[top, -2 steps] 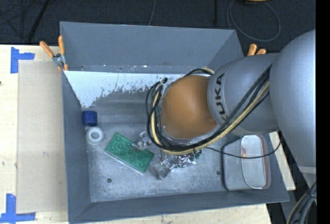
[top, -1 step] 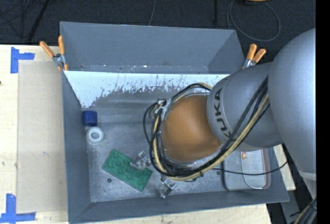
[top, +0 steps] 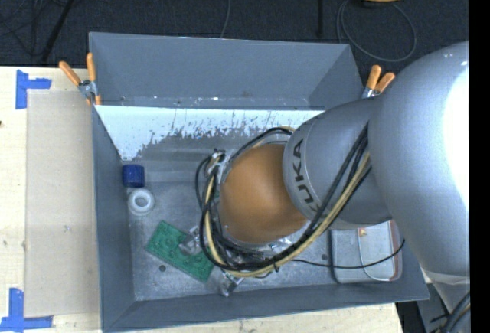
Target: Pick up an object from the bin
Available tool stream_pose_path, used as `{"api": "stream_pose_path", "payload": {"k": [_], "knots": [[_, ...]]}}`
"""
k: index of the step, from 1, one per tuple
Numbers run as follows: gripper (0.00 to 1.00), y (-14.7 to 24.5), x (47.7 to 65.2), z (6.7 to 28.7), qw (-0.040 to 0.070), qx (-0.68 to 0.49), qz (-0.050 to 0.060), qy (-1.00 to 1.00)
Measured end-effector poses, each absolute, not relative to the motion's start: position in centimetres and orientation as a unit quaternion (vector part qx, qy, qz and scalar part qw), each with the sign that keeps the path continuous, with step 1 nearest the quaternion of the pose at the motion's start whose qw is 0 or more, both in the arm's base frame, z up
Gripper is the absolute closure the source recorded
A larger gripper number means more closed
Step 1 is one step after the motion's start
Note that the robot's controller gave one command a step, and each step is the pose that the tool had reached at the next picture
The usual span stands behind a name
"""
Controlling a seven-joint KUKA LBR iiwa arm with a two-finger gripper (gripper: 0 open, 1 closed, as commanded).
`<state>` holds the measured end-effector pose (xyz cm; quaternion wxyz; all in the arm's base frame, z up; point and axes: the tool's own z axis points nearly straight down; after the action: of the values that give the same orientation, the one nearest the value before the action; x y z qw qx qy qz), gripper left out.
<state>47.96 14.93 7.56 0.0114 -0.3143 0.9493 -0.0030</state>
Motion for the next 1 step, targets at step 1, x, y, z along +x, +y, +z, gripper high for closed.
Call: {"api": "stream_pose_path", "payload": {"k": [1], "knots": [[0.0,21.46,47.8,7.53,0.012,-0.36,0.003,0.933]]}}
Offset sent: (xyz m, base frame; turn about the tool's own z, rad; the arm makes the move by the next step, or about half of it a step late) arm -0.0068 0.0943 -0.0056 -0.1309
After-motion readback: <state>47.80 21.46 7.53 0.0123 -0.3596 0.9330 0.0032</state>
